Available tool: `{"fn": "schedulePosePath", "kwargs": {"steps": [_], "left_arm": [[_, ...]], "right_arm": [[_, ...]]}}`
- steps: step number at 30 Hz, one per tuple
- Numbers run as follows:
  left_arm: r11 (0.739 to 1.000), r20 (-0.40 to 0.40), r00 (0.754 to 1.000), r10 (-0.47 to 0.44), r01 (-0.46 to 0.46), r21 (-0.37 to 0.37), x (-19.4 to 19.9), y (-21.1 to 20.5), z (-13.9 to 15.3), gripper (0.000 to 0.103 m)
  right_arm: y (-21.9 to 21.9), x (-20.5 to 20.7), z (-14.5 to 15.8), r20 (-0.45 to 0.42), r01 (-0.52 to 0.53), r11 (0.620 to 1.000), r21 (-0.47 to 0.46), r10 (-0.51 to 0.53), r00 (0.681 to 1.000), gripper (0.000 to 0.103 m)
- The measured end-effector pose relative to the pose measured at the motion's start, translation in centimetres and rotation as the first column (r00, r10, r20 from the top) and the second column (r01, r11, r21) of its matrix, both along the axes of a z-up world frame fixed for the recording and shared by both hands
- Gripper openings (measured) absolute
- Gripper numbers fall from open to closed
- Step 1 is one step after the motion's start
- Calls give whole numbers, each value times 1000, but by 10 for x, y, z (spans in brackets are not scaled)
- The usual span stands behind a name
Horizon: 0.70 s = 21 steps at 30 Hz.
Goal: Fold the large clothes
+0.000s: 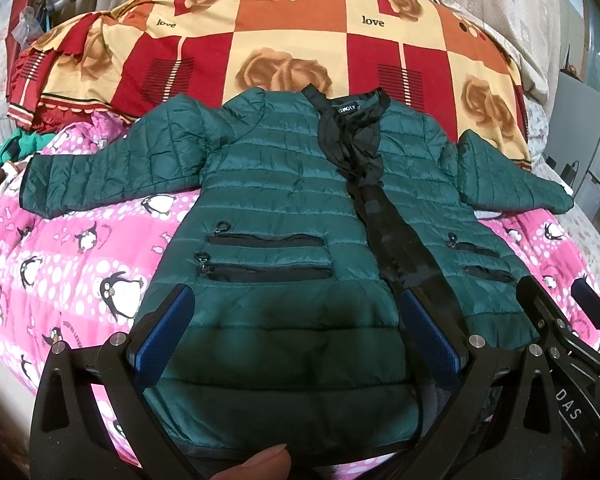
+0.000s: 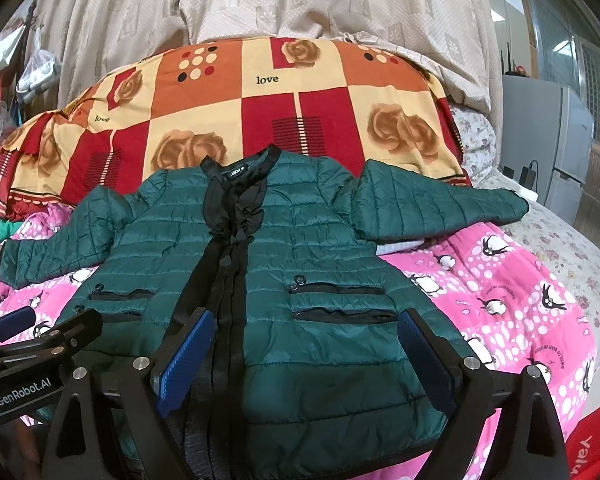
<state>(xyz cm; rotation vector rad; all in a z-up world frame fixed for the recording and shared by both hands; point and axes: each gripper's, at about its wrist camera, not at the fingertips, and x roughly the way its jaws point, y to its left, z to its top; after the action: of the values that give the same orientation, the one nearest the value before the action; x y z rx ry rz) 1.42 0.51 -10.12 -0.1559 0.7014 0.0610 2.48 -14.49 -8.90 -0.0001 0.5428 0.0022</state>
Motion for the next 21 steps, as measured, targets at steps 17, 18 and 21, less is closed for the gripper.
{"fn": "schedulePosePath", "kwargs": {"steps": [17, 18, 21], "left_arm": [[996, 36, 999, -32, 35, -78, 3, 40, 23, 103], [998, 23, 999, -34, 35, -58, 5, 40, 25, 103], [1000, 1, 1000, -14, 14, -18, 6, 42, 25, 103]], "right_arm": [[-16, 1, 1, -14, 15, 998, 58, -14, 1000, 91], [-16, 0, 1, -12, 15, 998, 60, -14, 1000, 91], [-16, 0, 2, -9, 13, 998, 63, -12, 1000, 91]]}}
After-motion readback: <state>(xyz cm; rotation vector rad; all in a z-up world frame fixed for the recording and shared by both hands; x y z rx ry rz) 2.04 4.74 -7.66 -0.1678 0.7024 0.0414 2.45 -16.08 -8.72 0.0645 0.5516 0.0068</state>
